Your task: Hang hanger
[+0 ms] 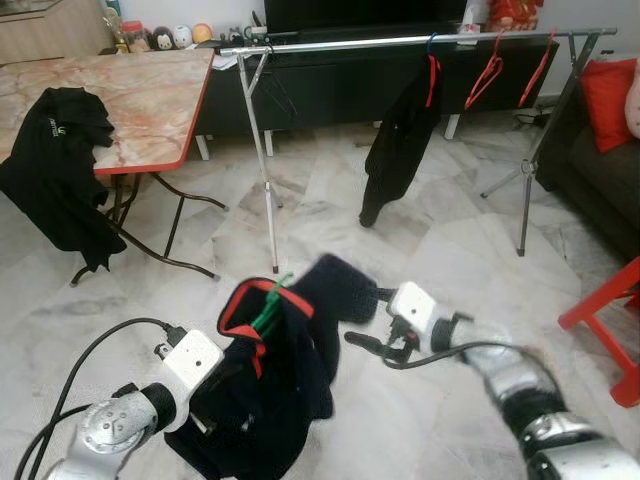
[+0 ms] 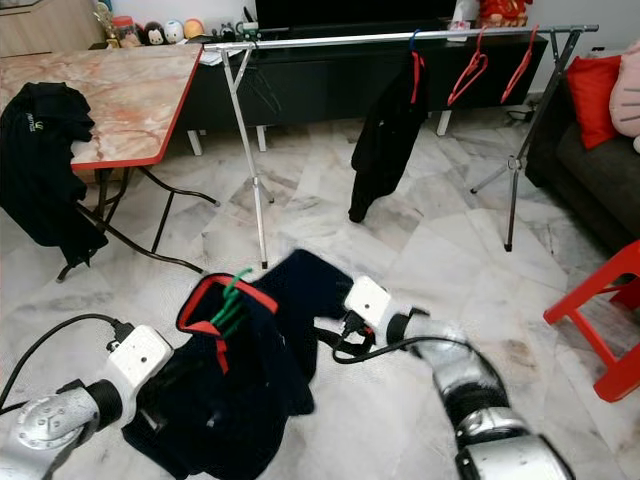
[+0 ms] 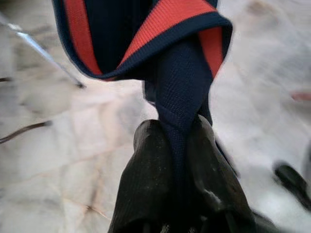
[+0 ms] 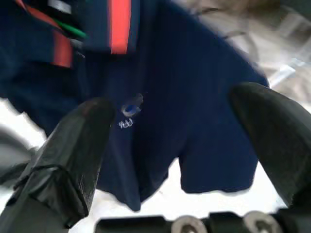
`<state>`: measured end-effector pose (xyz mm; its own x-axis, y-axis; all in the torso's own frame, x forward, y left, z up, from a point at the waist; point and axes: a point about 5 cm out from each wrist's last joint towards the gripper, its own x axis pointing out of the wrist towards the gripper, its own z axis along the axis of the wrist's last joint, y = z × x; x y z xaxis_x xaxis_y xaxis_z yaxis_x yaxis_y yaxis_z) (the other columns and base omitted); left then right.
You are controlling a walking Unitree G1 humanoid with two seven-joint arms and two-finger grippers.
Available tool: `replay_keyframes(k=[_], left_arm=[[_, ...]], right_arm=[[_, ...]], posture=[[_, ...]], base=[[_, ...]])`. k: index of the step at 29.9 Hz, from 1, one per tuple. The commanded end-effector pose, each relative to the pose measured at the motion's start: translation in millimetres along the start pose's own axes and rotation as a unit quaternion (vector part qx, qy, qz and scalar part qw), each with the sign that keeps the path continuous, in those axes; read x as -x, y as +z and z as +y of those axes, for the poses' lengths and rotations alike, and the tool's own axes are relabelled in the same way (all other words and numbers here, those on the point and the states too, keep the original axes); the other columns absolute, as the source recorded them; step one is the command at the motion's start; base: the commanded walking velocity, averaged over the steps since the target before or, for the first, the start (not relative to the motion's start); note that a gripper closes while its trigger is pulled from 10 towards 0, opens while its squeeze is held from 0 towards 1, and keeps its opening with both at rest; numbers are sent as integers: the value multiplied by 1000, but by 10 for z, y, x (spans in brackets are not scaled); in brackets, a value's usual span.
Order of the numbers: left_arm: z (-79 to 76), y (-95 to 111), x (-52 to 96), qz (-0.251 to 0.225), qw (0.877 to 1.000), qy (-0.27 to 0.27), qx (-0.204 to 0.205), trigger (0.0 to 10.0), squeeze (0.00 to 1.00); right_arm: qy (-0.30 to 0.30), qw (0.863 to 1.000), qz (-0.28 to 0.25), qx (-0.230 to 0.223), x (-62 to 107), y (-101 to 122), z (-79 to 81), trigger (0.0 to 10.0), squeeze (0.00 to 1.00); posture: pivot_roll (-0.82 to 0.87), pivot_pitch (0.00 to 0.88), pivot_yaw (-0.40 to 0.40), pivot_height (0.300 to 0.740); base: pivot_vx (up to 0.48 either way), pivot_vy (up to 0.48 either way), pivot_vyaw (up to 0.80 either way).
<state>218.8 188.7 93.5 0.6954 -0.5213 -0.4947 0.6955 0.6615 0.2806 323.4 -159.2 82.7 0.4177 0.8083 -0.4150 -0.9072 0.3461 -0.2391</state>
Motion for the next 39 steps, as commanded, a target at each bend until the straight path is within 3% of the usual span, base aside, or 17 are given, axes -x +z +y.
replay_keyframes(k=[1, 6, 10, 18, 21, 22, 23, 29, 31, 34, 39], left_arm=[[-2, 40, 28, 3, 999, -24, -22, 10000, 0], [-38, -33, 130, 30, 994, -95, -40, 10000, 0], [-58, -28, 209, 37, 987, -145, -61, 10000, 0], [-44, -27, 247, 45, 982, -168, -69, 10000, 0], [-45, 166, 284, 17, 974, -217, -67, 10000, 0], [-45, 166, 284, 17, 974, -217, -67, 10000, 0], [-58, 269, 297, -2, 968, -242, -64, 10000, 0], [-50, 305, 285, -2, 963, -260, -70, 10000, 0], [-55, 341, 273, -9, 961, -267, -66, 10000, 0], [-65, 351, 264, -11, 959, -275, -65, 10000, 0], [-92, 350, 253, -7, 956, -285, -63, 10000, 0]], right_arm=[[45, 999, -5, 25, 37, 124, -51, 10000, 0], [166, 986, -8, 33, 203, 272, -76, 10000, 0], [182, 982, 19, 36, 209, 258, -103, 10000, 0], [216, 975, 17, 40, 241, 300, -78, 10000, 0], [303, 950, 51, 55, 176, 280, 52, 10000, 0], [303, 950, 51, 55, 176, 280, 52, 10000, 0], [330, 940, 67, 61, 141, 235, 125, 10000, 0], [332, 937, 81, 72, 140, 187, 126, 10000, 0], [296, 949, 71, 83, 92, 222, 79, 10000, 0], [270, 956, 71, 86, 70, 246, 34, 10000, 0], [281, 952, 79, 90, 99, 237, 31, 10000, 0]], posture=[[-26, 0, 16, 740], [-19, 0, 13, 740], [-17, 0, 12, 740], [-17, 0, 11, 740], [-3, 0, 4, 740], [-3, 0, 4, 740], [-2, 0, 4, 740], [-8, 0, 9, 740], [-9, 0, 10, 740], [-12, 0, 11, 740], [-12, 0, 10, 740]], base=[[0, 0, 0], [0, 0, 0], [0, 0, 0], [0, 0, 0], [0, 0, 0], [0, 0, 0], [0, 0, 0], [0, 0, 0], [0, 0, 0], [0, 0, 0], [0, 0, 0]])
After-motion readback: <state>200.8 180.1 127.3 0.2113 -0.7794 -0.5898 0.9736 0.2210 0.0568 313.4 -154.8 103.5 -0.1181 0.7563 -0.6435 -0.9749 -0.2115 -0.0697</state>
